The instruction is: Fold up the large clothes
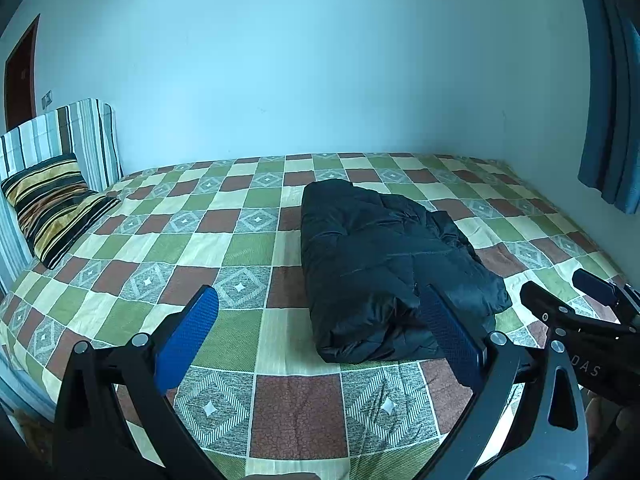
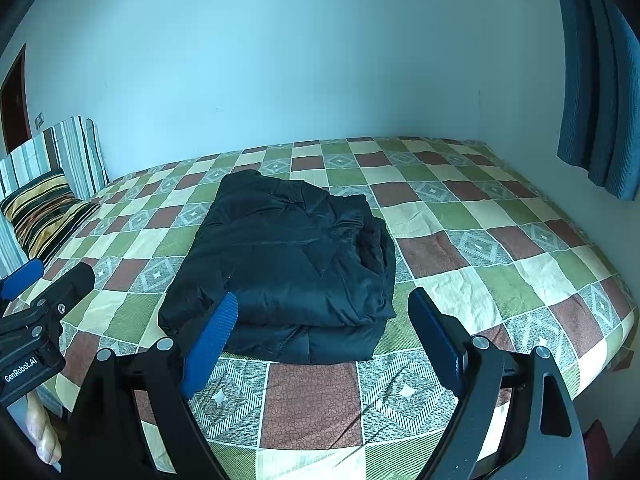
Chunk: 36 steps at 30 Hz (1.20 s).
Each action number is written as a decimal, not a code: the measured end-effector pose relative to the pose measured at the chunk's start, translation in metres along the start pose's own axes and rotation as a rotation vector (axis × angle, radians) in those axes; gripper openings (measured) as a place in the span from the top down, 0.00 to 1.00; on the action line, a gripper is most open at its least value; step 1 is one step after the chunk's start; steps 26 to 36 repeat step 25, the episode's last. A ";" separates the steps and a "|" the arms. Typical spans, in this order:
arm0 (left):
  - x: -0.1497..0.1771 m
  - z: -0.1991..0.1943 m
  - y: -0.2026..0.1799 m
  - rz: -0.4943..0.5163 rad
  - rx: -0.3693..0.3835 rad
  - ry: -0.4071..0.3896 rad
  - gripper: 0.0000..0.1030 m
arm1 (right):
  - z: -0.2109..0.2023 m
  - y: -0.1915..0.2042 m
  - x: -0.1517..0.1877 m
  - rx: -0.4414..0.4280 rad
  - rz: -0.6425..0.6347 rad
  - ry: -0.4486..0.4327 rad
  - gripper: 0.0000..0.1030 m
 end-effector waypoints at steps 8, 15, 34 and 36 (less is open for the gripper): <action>0.003 0.004 -0.005 0.013 0.017 0.008 0.02 | 0.004 -0.001 0.002 0.000 -0.001 0.009 0.17; 0.008 0.004 -0.013 0.032 0.023 -0.004 0.02 | 0.007 -0.002 0.005 -0.002 0.000 0.017 0.17; 0.009 0.034 0.008 -0.019 -0.008 0.062 0.02 | 0.014 -0.017 0.001 0.021 0.020 0.014 0.17; 0.009 0.034 0.008 -0.019 -0.008 0.062 0.02 | 0.014 -0.017 0.001 0.021 0.020 0.014 0.17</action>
Point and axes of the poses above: each gripper's, at about its wrist camera, not at the fingertips, and z roughly the way its jaws point, y to its left, x to its underside, the point moved 3 cm from there along z, roughly the way its jaws point, and after that the axes turned 2 degrees about -x, right-handed, at the moved point
